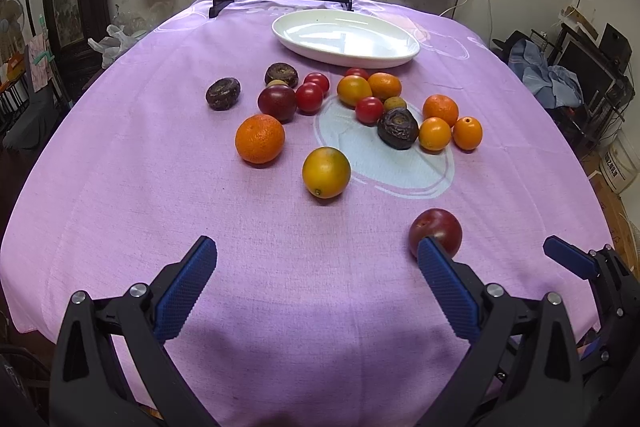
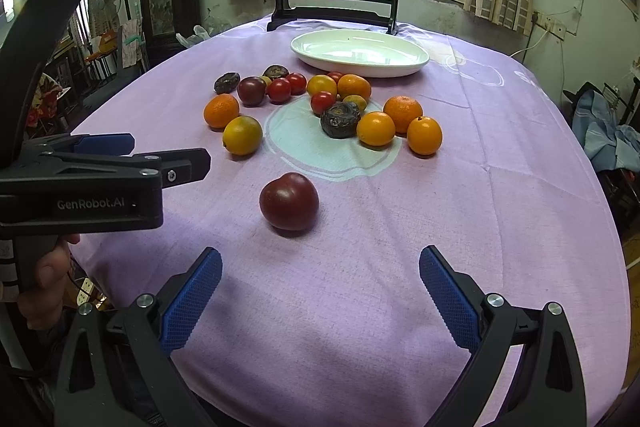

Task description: Organize fruits

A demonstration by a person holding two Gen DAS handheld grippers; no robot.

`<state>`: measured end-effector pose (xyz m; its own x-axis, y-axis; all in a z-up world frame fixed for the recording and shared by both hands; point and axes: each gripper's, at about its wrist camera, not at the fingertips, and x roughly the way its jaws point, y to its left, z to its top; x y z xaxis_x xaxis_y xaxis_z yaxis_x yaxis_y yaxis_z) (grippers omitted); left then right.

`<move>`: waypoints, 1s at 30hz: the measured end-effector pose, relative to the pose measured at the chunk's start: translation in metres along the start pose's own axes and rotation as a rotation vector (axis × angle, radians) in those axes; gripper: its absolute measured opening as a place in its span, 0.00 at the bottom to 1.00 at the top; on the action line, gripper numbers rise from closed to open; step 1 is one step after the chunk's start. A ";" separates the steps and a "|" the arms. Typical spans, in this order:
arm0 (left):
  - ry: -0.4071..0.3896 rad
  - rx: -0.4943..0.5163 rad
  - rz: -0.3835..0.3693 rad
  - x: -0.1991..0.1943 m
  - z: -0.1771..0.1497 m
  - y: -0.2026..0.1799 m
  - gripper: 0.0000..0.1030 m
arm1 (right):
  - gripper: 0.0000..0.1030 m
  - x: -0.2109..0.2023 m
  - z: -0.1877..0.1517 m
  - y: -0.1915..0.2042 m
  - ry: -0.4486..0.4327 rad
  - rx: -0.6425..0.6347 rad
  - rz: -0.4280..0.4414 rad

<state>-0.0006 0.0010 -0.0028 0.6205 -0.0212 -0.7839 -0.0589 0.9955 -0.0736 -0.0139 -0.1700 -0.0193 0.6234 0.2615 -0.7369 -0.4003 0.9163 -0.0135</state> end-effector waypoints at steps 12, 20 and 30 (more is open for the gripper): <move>-0.003 0.002 -0.001 0.001 0.000 0.000 0.95 | 0.97 0.000 0.001 0.001 0.003 0.001 0.001; -0.004 0.003 -0.001 0.001 -0.001 -0.001 0.95 | 0.97 0.001 0.000 0.001 0.004 0.001 0.002; 0.000 0.001 -0.003 0.002 -0.003 -0.002 0.95 | 0.97 0.002 -0.001 0.003 0.007 0.001 0.004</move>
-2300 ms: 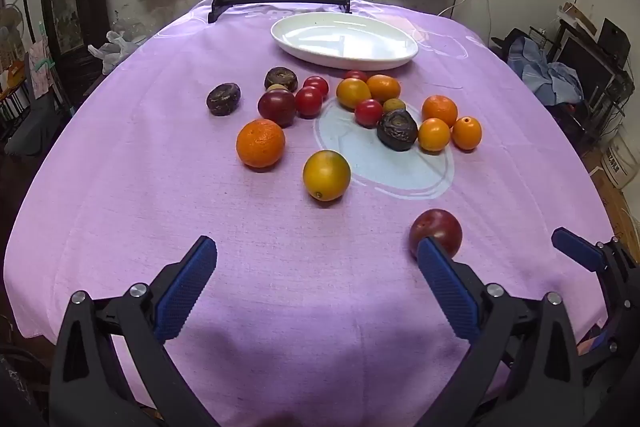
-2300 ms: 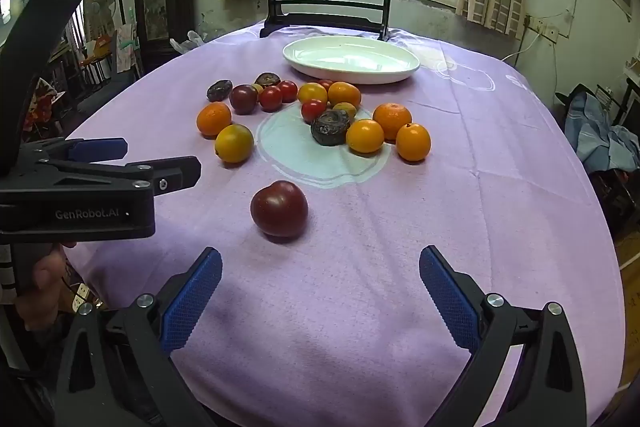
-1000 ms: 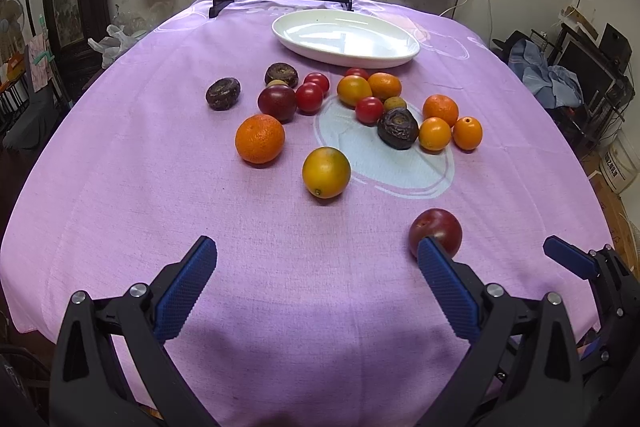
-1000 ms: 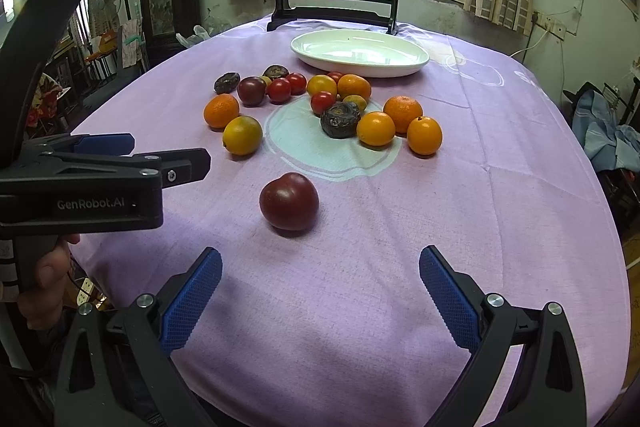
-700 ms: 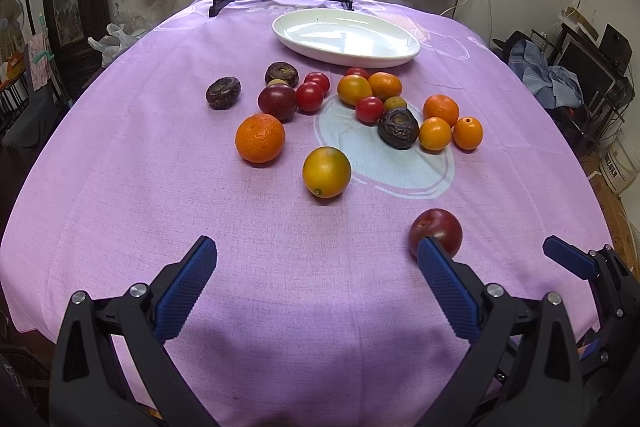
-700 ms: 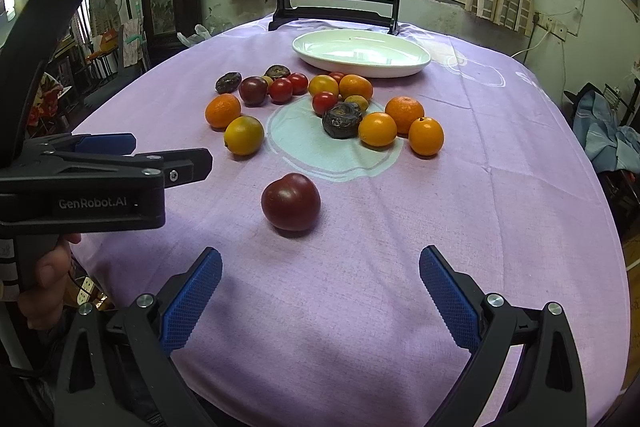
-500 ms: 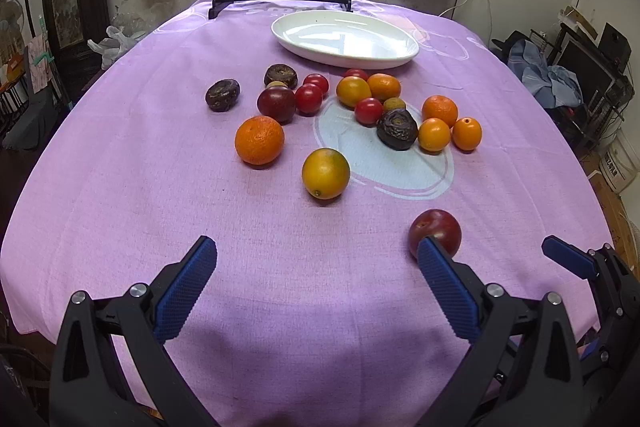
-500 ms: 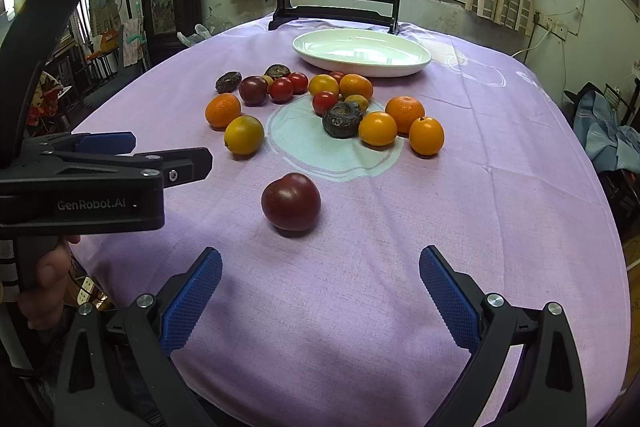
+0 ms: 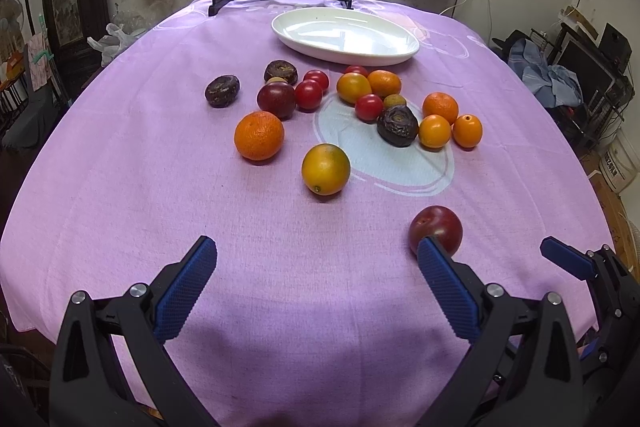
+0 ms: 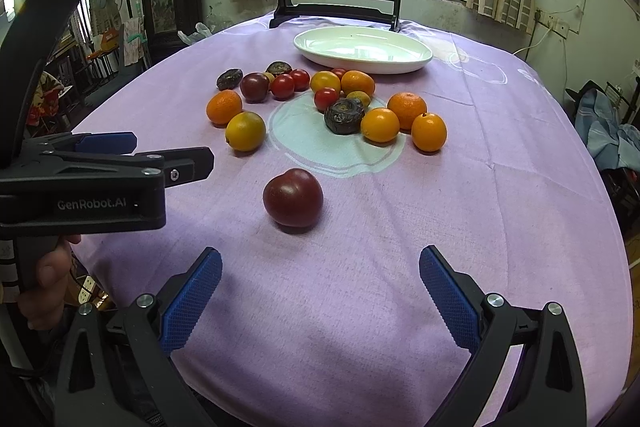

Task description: Organize fruits

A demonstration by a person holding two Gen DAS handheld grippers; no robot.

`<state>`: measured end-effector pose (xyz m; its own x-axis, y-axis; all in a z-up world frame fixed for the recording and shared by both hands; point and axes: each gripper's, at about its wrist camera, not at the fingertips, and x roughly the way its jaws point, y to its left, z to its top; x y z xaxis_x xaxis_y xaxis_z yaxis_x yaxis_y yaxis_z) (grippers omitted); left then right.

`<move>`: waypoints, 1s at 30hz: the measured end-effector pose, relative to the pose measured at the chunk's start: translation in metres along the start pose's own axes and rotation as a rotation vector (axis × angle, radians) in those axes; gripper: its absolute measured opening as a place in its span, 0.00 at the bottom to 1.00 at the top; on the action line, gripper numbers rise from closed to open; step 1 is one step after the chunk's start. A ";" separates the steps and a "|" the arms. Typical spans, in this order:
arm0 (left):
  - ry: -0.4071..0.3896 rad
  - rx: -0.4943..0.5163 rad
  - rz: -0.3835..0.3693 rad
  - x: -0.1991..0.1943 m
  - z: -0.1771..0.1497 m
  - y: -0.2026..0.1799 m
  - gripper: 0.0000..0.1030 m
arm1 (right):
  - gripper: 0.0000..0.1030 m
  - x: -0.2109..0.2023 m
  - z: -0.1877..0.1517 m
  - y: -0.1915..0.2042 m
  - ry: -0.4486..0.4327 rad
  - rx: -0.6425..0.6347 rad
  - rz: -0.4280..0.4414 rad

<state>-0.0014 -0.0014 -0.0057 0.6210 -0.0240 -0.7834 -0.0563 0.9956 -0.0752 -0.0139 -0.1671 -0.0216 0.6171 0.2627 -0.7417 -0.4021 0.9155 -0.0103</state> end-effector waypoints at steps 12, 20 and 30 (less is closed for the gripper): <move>0.002 0.000 0.001 0.003 -0.002 -0.001 0.95 | 0.97 0.000 -0.001 0.001 0.003 0.000 0.002; 0.003 -0.001 -0.001 0.004 -0.002 -0.001 0.95 | 0.97 0.000 -0.001 0.001 0.005 0.000 0.003; -0.005 -0.006 -0.004 0.005 -0.003 0.001 0.95 | 0.97 0.003 -0.001 0.000 0.000 -0.002 0.000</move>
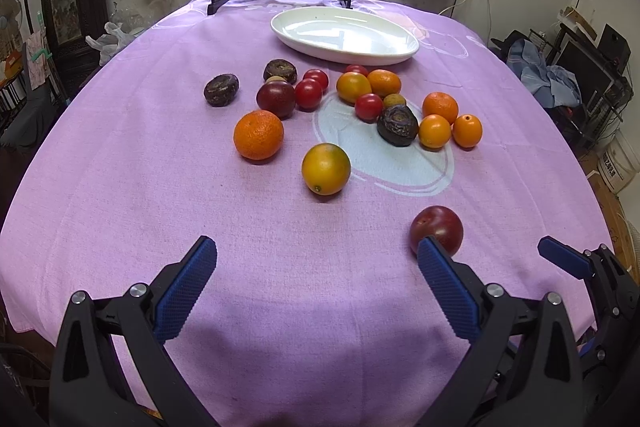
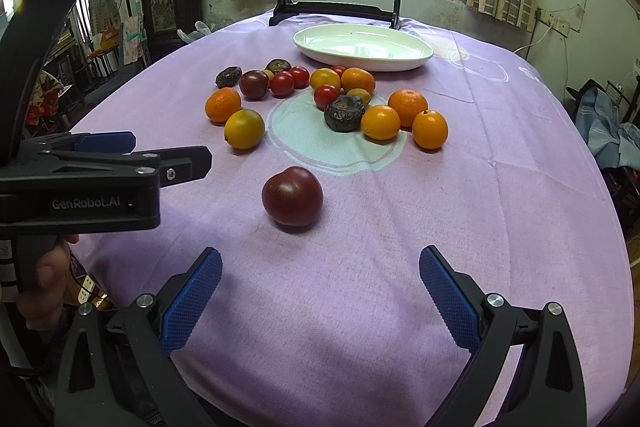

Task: Organize fruits
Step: 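Grasp the dark red plum with the right tool while the left tool grasps the yellow tomato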

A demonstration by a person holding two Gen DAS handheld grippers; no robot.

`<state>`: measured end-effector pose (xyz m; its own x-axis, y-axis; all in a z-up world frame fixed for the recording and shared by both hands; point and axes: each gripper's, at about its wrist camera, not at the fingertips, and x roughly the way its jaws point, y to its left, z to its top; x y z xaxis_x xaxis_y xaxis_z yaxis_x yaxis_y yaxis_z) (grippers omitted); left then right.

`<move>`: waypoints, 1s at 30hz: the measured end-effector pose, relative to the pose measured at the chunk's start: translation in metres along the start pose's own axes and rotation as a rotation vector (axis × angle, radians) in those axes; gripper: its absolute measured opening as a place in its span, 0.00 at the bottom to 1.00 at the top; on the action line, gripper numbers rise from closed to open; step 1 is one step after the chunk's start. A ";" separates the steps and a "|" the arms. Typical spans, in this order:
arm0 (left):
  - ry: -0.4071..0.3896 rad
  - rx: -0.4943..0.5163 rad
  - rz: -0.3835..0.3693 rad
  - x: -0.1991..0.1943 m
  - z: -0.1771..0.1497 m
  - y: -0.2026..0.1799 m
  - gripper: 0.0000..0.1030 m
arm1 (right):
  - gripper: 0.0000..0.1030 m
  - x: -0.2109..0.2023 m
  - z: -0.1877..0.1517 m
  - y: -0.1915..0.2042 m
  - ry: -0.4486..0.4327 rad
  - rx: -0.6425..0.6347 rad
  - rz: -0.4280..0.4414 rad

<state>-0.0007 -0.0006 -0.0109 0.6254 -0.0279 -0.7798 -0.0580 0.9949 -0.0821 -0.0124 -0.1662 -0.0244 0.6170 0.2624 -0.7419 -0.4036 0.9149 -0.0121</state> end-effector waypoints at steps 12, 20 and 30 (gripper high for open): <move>-0.067 0.008 0.004 0.002 0.012 0.026 0.95 | 0.83 0.029 0.023 0.004 0.064 -0.017 0.045; 0.049 -0.040 -0.048 0.033 0.020 0.040 0.95 | 0.56 0.061 0.030 0.011 0.132 -0.046 0.082; 0.127 0.049 -0.076 0.064 0.036 0.003 0.95 | 0.40 0.053 0.026 -0.016 0.092 0.026 0.183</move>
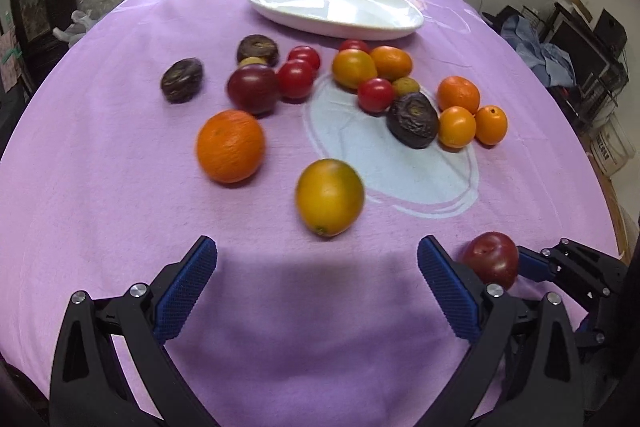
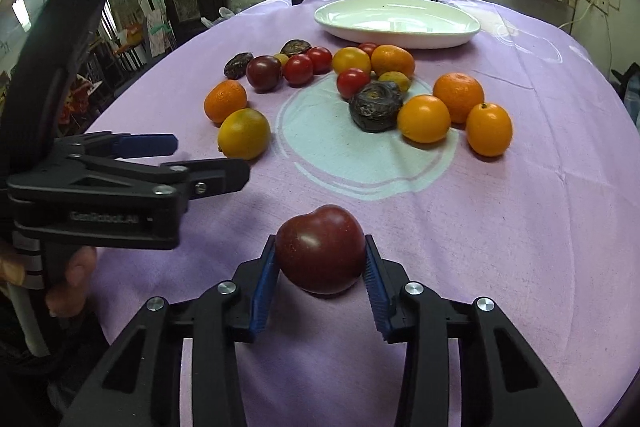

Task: Organize fruits
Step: 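Grasp the dark red plum with the right tool while the left tool grasps the yellow tomato, then carry both fruits to the white plate and release them there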

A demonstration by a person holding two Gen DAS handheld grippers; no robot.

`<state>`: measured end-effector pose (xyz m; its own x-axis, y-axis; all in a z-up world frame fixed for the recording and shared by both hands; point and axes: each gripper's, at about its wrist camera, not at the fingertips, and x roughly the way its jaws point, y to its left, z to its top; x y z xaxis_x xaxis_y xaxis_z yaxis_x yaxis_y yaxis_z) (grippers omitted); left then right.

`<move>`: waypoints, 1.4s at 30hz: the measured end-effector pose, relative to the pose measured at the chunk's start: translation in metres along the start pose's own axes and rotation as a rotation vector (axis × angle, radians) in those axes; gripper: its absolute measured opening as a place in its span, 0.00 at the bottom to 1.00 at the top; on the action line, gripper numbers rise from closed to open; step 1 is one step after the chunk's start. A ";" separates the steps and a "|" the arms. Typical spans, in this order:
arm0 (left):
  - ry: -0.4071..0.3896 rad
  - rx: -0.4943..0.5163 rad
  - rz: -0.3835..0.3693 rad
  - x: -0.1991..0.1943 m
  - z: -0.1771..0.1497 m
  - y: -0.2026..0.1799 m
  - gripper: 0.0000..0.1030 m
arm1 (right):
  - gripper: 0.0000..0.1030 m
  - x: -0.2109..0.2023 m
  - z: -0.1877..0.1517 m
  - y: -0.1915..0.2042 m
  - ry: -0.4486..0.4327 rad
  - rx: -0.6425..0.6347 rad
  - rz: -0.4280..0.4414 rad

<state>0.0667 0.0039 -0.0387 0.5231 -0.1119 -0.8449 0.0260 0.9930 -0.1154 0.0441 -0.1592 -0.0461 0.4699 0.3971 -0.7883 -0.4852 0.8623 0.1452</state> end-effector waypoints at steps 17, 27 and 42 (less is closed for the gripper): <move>-0.012 0.092 0.048 0.017 0.036 -0.015 0.35 | 0.40 -0.021 0.010 -0.037 -0.075 0.037 -0.017; -0.213 0.093 0.094 -0.013 0.148 -0.003 0.35 | 0.40 -0.031 0.116 -0.032 -0.313 -0.106 -0.147; -0.052 -0.011 0.102 0.128 0.255 0.024 0.36 | 0.41 0.123 0.227 -0.079 -0.089 -0.079 -0.219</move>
<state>0.3515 0.0235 -0.0163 0.5664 -0.0077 -0.8241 -0.0386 0.9986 -0.0359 0.3076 -0.1075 -0.0192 0.6318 0.2324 -0.7395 -0.4192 0.9049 -0.0738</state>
